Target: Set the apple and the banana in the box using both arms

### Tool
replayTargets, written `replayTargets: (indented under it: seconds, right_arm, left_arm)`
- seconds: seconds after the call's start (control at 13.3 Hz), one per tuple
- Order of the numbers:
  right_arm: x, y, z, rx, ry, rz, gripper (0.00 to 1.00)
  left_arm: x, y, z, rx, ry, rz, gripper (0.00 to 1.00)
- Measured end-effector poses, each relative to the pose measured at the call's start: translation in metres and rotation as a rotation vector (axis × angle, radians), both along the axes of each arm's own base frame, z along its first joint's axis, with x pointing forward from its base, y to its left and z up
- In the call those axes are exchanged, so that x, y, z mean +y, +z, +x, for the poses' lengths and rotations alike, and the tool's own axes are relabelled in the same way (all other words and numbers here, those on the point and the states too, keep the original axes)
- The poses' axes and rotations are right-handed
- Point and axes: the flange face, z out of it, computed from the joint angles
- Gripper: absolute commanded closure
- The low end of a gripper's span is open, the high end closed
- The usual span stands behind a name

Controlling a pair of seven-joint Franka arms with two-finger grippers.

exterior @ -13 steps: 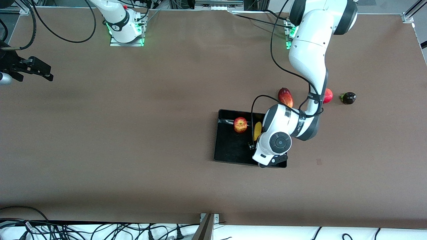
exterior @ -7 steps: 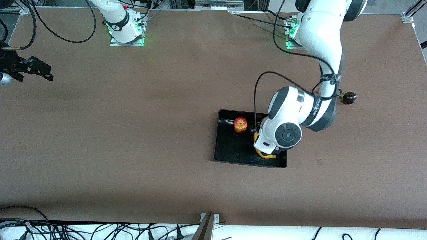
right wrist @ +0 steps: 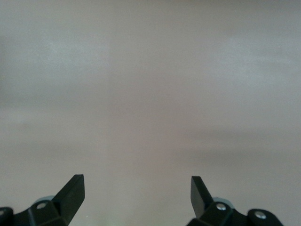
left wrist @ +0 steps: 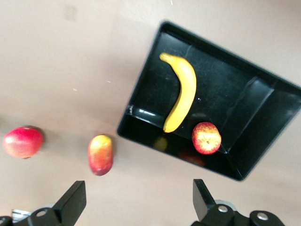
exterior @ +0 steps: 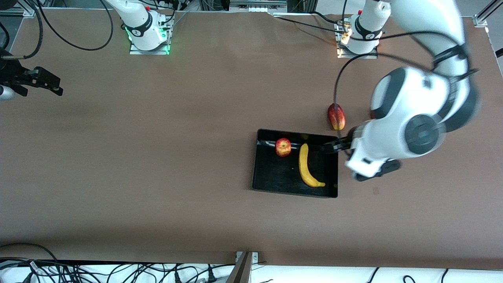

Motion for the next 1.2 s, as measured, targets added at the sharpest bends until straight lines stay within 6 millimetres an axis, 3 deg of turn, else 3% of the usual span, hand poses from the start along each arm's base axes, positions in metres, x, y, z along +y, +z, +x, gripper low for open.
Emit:
replayTargets:
  seconds: [0.23,0.38,0.45,0.68,0.9,1.2]
  right_arm:
    - [0.000,0.000,0.000,0.000,0.000,0.000,0.00]
    - [0.000,0.000,0.000,0.000,0.000,0.000,0.00]
    - [0.000,0.000,0.000,0.000,0.000,0.000,0.00]
    - [0.000,0.000,0.000,0.000,0.000,0.000,0.00]
    - [0.000,0.000,0.000,0.000,0.000,0.000,0.00]
    - [0.000,0.000,0.000,0.000,0.000,0.000,0.00]
  left_arm:
    - [0.082,0.091,-0.030,-0.073,-0.008,-0.066,0.00]
    - [0.136,0.129,-0.055,-0.104,-0.027,-0.088,0.00]
    - [0.157,0.138,-0.067,-0.110,-0.050,-0.085,0.00]
    - [0.188,0.145,-0.096,-0.103,-0.125,-0.040,0.00]
    - [0.212,0.146,-0.111,-0.131,-0.168,-0.010,0.00]
    - [0.224,0.138,-0.130,-0.168,-0.186,0.004,0.00]
